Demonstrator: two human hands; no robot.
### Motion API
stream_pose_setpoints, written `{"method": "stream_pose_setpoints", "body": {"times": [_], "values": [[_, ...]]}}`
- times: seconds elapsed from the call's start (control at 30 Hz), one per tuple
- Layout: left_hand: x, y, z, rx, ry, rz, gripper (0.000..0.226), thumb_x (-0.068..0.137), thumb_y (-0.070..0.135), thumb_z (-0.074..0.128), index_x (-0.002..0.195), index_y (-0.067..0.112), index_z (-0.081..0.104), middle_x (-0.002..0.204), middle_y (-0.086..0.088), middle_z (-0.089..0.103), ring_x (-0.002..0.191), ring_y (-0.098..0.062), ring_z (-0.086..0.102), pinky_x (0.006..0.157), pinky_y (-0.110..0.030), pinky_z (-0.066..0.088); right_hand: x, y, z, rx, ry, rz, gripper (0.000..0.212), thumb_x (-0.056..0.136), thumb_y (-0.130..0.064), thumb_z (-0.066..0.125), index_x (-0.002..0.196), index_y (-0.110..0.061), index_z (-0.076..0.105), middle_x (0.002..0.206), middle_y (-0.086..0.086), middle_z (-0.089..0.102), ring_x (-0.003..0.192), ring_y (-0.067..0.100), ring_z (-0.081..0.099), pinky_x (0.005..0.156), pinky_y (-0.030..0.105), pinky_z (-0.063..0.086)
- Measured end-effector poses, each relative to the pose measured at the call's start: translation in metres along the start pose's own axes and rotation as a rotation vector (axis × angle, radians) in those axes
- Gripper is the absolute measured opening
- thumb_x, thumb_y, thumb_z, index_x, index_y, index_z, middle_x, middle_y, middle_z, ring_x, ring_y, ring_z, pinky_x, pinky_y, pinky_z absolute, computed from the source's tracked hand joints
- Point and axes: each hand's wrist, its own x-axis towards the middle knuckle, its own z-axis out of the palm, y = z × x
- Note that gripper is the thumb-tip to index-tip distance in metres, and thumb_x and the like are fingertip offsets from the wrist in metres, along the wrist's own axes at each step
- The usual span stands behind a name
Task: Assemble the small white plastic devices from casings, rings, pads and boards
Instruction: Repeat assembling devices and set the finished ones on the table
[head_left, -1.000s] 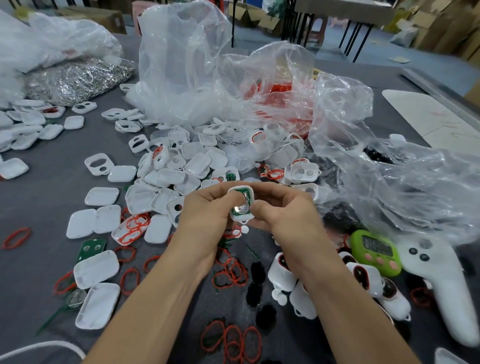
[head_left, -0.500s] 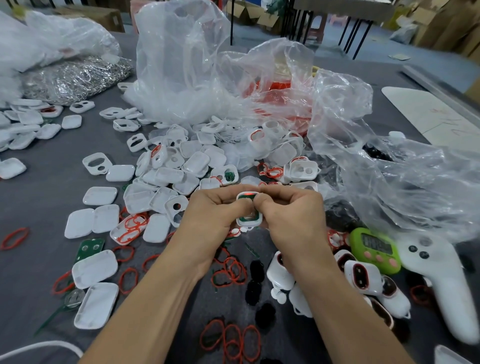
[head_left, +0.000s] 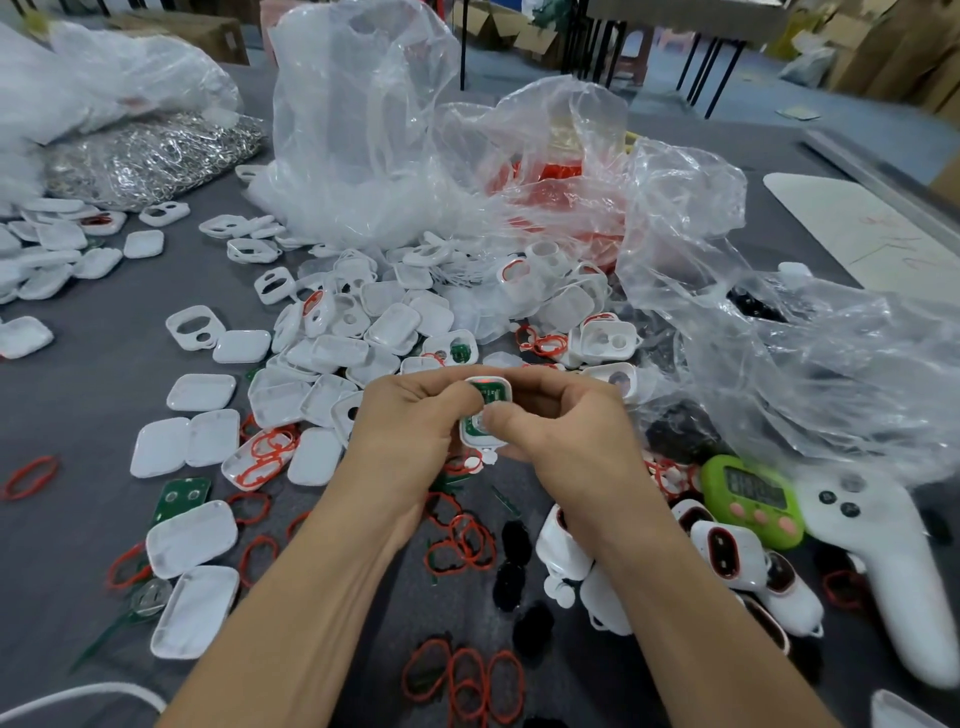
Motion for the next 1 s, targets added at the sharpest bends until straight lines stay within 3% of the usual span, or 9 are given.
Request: {"method": "stream_pose_setpoints", "body": {"times": [0.23, 0.33, 0.43, 0.53, 0.63, 0.73, 0.8, 0.9, 1.0], "values": [[-0.001, 0.000, 0.001, 0.037, 0.031, -0.013, 0.030, 0.084, -0.001, 0.059, 0.090, 0.015, 0.084, 0.092, -0.031, 0.073, 0.074, -0.027, 0.057, 0.072, -0.040, 0.046, 0.001, 0.003, -0.001, 0.017, 0.011, 0.015, 0.031, 0.065, -0.012, 0.074, 0.088, -0.033, 0.080, 0.087, -0.004, 0.080, 0.083, 0.015, 0.078, 0.083, 0.039, 0.063], [-0.001, -0.001, 0.002, 0.055, -0.005, -0.030, 0.029, 0.088, 0.002, 0.060, 0.095, 0.016, 0.084, 0.098, -0.031, 0.073, 0.079, -0.028, 0.056, 0.074, -0.042, 0.043, 0.002, 0.003, 0.000, 0.013, 0.049, 0.028, 0.038, 0.062, -0.010, 0.076, 0.080, -0.043, 0.080, 0.082, -0.004, 0.080, 0.080, 0.015, 0.078, 0.083, 0.041, 0.064], [-0.001, -0.001, 0.001, 0.061, 0.007, -0.032, 0.025, 0.088, 0.005, 0.064, 0.093, 0.018, 0.084, 0.091, -0.028, 0.073, 0.075, -0.026, 0.053, 0.066, -0.034, 0.046, 0.003, 0.005, -0.002, -0.010, 0.049, 0.042, 0.033, 0.065, -0.010, 0.076, 0.081, -0.038, 0.080, 0.084, -0.005, 0.080, 0.083, 0.014, 0.078, 0.086, 0.043, 0.063], [0.000, 0.000, 0.001, 0.042, 0.035, -0.047, 0.023, 0.086, 0.004, 0.065, 0.091, 0.016, 0.084, 0.077, -0.012, 0.070, 0.062, -0.017, 0.056, 0.051, -0.021, 0.047, 0.004, 0.001, -0.004, -0.007, -0.019, 0.058, 0.027, 0.069, -0.015, 0.074, 0.092, -0.028, 0.081, 0.089, -0.004, 0.080, 0.088, 0.014, 0.078, 0.086, 0.039, 0.061], [0.002, 0.003, 0.000, -0.034, 0.120, -0.090, 0.022, 0.090, -0.002, 0.063, 0.091, 0.010, 0.082, 0.075, -0.011, 0.075, 0.057, -0.017, 0.066, 0.048, -0.022, 0.052, 0.009, -0.007, -0.018, 0.002, 0.051, 0.074, 0.020, 0.075, -0.016, 0.079, 0.093, -0.023, 0.080, 0.089, -0.003, 0.080, 0.086, 0.019, 0.077, 0.085, 0.039, 0.062], [0.004, 0.005, -0.003, -0.094, 0.153, -0.106, 0.027, 0.092, -0.007, 0.057, 0.089, 0.009, 0.079, 0.079, -0.013, 0.077, 0.062, -0.018, 0.073, 0.051, -0.024, 0.057, 0.012, -0.020, -0.050, -0.184, 0.176, 0.025, 0.020, 0.085, -0.006, 0.074, 0.082, -0.024, 0.081, 0.079, 0.000, 0.079, 0.076, 0.019, 0.076, 0.074, 0.043, 0.062], [0.003, 0.005, -0.003, -0.115, 0.149, -0.111, 0.028, 0.093, -0.008, 0.055, 0.089, 0.008, 0.078, 0.082, -0.014, 0.077, 0.065, -0.020, 0.074, 0.053, -0.026, 0.060, 0.010, -0.027, -0.071, -0.399, 0.147, -0.006, 0.023, 0.085, -0.005, 0.072, 0.076, -0.026, 0.080, 0.071, -0.001, 0.077, 0.065, 0.013, 0.070, 0.067, 0.040, 0.059], [0.003, 0.005, -0.003, -0.122, 0.144, -0.110, 0.026, 0.094, -0.008, 0.055, 0.093, 0.005, 0.077, 0.080, -0.013, 0.077, 0.065, -0.020, 0.074, 0.053, -0.028, 0.060, 0.003, -0.031, -0.082, -0.725, 0.019, -0.018, 0.022, 0.081, -0.009, 0.076, 0.074, -0.029, 0.080, 0.066, -0.013, 0.074, 0.057, 0.000, 0.064, 0.058, 0.019, 0.049], [0.003, 0.006, -0.004, -0.120, 0.144, -0.100, 0.024, 0.096, -0.008, 0.055, 0.095, 0.004, 0.075, 0.078, -0.014, 0.076, 0.064, -0.019, 0.074, 0.052, -0.027, 0.060, -0.001, -0.028, -0.078, -0.949, -0.022, 0.001, 0.015, 0.082, -0.017, 0.080, 0.084, -0.032, 0.080, 0.075, -0.019, 0.071, 0.069, -0.004, 0.062, 0.060, 0.010, 0.042]]}}
